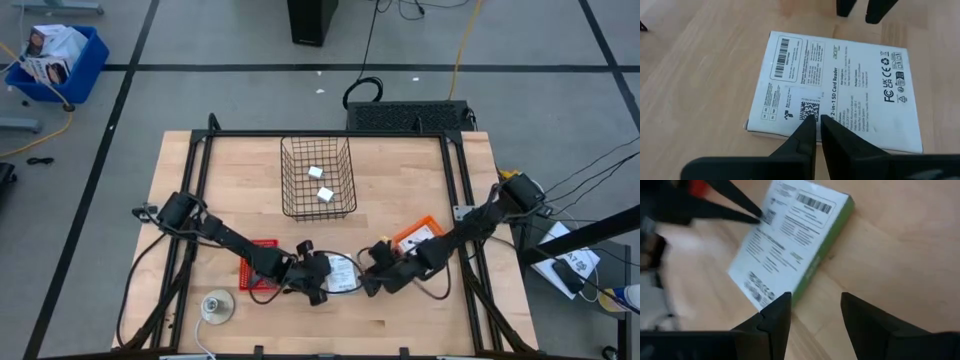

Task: Pick and place items into bin
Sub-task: Put the white card reader box into the orange bin

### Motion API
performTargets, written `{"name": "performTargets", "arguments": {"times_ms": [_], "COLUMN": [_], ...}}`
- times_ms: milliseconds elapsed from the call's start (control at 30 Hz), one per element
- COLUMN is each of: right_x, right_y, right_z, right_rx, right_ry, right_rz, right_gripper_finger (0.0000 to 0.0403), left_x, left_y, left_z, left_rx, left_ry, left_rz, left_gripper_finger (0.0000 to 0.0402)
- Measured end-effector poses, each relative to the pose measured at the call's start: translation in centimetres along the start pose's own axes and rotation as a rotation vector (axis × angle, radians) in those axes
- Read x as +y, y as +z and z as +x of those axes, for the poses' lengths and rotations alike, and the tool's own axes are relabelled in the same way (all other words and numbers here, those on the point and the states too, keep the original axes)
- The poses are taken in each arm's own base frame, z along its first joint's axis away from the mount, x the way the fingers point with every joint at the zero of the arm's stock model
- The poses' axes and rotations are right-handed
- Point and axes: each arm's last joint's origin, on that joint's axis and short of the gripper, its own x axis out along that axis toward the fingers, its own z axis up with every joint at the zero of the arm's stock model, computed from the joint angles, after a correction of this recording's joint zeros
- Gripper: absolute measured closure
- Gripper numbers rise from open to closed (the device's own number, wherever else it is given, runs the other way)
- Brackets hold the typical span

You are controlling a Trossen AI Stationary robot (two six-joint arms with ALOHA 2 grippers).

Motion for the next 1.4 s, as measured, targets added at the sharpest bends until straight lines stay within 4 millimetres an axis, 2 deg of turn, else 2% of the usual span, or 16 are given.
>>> {"name": "performTargets", "arguments": {"times_ms": [167, 433, 833, 1133, 1233, 1400], "right_x": [-2.5, -1.7, -1.5, -0.4, -0.7, -2.2], "right_y": [-0.8, -0.6, -0.5, 0.8, 0.9, 0.3], "right_z": [0.9, 1.2, 1.2, 1.2, 1.3, 1.6], "right_rx": [-0.033, -0.02, 0.005, -0.026, -0.019, 0.03], "right_ry": [0.133, 0.171, 0.188, 0.323, 0.292, 0.125], "right_rz": [0.087, 0.067, 0.084, 0.044, 0.051, 0.088], "right_gripper_finger": [0.0236, 0.0236, 0.0236, 0.0236, 0.0236, 0.0236], "left_x": [-0.5, -0.7, -0.5, -0.5, -0.6, -1.5], "left_y": [-0.7, -1.2, -2.8, -2.8, -2.9, -3.4], "left_z": [0.3, 0.6, 0.8, 0.8, 0.8, 0.0], "left_rx": [-0.013, -0.013, -0.067, -0.064, -0.064, -0.086], "left_ry": [0.026, 0.038, -0.004, -0.007, -0.008, -0.012], "left_rz": [-0.018, -0.043, -0.113, -0.12, -0.119, -0.073], "left_gripper_finger": [0.0367, 0.0367, 0.0367, 0.0367, 0.0367, 0.0366]}}
